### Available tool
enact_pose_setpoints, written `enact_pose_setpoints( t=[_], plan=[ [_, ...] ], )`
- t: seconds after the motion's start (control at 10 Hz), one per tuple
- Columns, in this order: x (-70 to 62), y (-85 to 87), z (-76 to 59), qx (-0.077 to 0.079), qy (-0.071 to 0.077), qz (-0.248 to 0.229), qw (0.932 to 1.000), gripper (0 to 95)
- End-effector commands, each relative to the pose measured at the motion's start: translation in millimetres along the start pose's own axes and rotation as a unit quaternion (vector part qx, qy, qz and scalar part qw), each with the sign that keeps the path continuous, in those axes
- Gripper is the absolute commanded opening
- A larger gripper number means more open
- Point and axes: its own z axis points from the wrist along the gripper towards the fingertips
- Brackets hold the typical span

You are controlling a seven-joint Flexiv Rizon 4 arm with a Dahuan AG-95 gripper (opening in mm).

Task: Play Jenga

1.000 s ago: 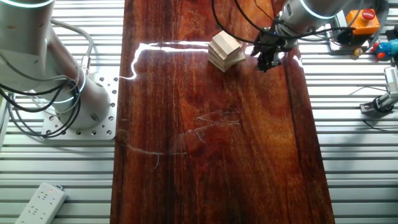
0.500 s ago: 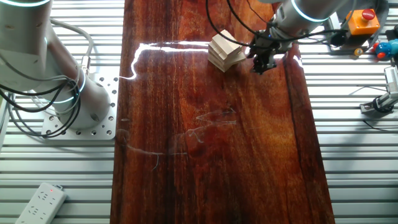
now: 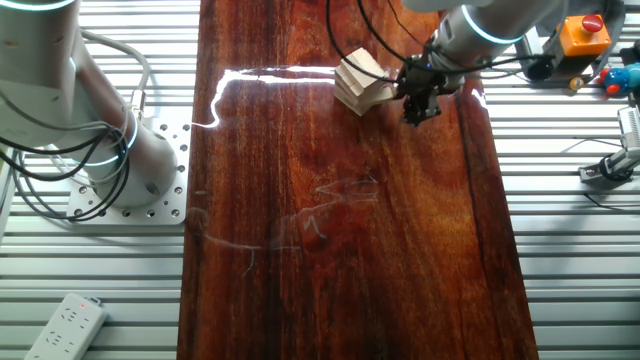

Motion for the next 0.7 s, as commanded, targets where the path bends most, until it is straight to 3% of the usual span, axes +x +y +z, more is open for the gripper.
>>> enact_pose_setpoints(
  t=[0.1,0.5,0.7],
  plan=[
    [3.1,-6.8,-0.6,0.001,0.0,-0.008,1.0,38.0],
    [4.1,-13.5,-2.9,0.0,-0.003,-0.009,1.0,38.0],
    [-3.0,-12.4,-7.1,-0.001,-0.002,-0.008,1.0,38.0]
  ],
)
